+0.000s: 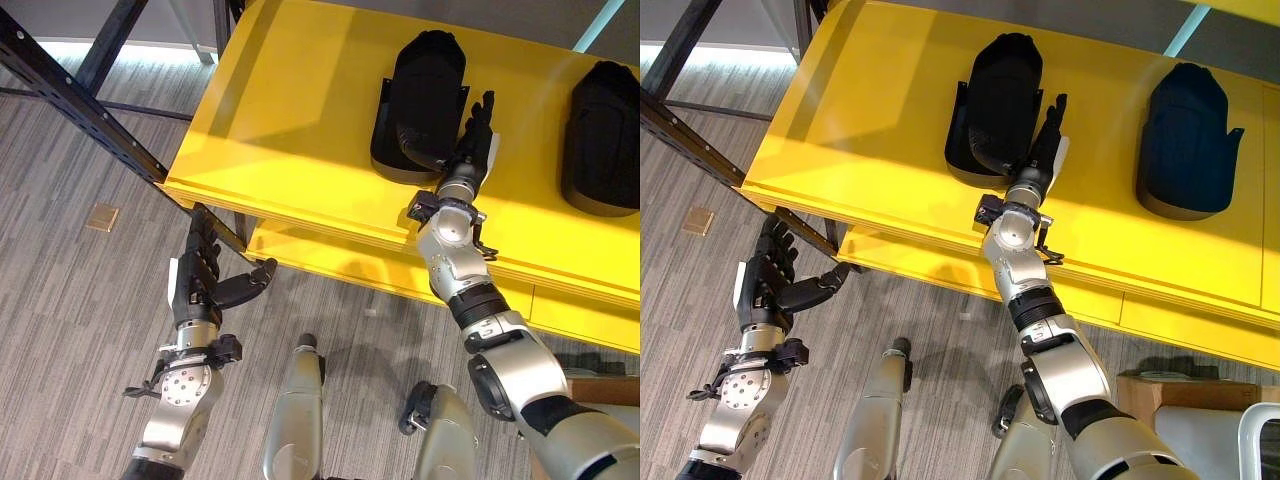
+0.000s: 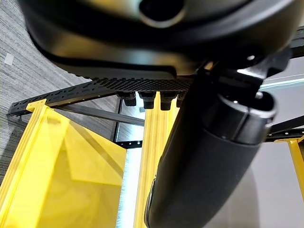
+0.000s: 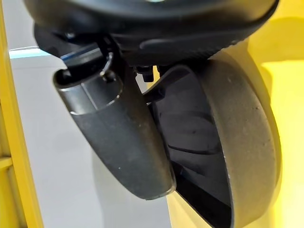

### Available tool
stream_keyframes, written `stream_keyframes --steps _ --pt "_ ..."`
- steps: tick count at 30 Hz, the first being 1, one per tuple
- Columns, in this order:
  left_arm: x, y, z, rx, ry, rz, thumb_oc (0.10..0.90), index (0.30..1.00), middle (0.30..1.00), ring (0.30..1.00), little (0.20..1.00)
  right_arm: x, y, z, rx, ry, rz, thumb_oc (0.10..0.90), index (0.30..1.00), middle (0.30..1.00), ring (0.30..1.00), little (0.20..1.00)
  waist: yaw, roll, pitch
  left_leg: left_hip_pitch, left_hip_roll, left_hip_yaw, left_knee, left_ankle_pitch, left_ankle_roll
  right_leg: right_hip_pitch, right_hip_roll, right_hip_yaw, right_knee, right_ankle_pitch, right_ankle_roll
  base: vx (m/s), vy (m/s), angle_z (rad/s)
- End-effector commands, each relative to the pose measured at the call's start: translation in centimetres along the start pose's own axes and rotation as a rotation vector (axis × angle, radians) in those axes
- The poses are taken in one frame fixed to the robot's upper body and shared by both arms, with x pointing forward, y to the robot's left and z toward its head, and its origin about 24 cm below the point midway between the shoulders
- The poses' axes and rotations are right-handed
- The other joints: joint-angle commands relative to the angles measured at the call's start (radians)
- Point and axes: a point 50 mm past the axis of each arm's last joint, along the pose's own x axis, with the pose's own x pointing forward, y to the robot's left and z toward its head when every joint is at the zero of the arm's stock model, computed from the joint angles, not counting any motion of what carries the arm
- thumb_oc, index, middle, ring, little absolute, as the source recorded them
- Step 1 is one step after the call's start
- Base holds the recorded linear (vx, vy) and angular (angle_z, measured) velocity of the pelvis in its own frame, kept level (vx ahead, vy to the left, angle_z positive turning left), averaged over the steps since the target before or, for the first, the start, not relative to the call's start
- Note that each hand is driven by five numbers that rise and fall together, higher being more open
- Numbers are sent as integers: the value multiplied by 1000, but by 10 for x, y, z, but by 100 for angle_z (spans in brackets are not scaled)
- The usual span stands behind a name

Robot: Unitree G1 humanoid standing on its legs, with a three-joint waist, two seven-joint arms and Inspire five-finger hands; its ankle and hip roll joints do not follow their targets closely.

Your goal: Move parts from the plastic box to the shelf.

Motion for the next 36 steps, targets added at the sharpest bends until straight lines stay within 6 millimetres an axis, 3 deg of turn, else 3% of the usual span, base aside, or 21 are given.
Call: stream_keyframes --steps 1,13,21,30,36 --pt "4 -11 36 -89 -209 -38 900 1000 1000 1000 1000 -6 31 39 103 -167 146 900 1000 1000 1000 1000 26 6 -59 5 35 34 34 -52 81 9 17 76 -49 116 -9 0 0 0" --pt "5 -23 26 -78 -155 -92 900 1000 1000 1000 1000 -17 4 42 40 -263 133 900 1000 1000 1000 1000 -15 -16 -62 28 58 41 20 -44 67 4 33 88 -36 101 -18 -2 -6 0" --pt "6 -29 23 -59 -142 -128 900 1000 1000 1000 1000 -24 -6 41 16 -297 133 900 1000 1000 1000 1000 -39 -27 -66 47 74 46 4 -36 59 5 46 93 -39 97 -23 -15 -30 -3" --pt "6 -31 20 -43 -132 -146 900 1000 1000 1000 1000 -26 -14 54 -16 -379 119 900 1000 1000 1000 1000 -61 -34 -88 69 84 52 -34 -16 49 12 54 95 -52 101 -28 -5 -30 -6" --pt "5 -31 19 -40 -130 -144 900 1000 1000 1000 1000 -43 -15 58 -35 -440 199 900 1000 1000 1000 1000 -80 -45 -106 98 93 61 -72 -1 41 30 64 96 -74 105 -27 6 -18 -2"
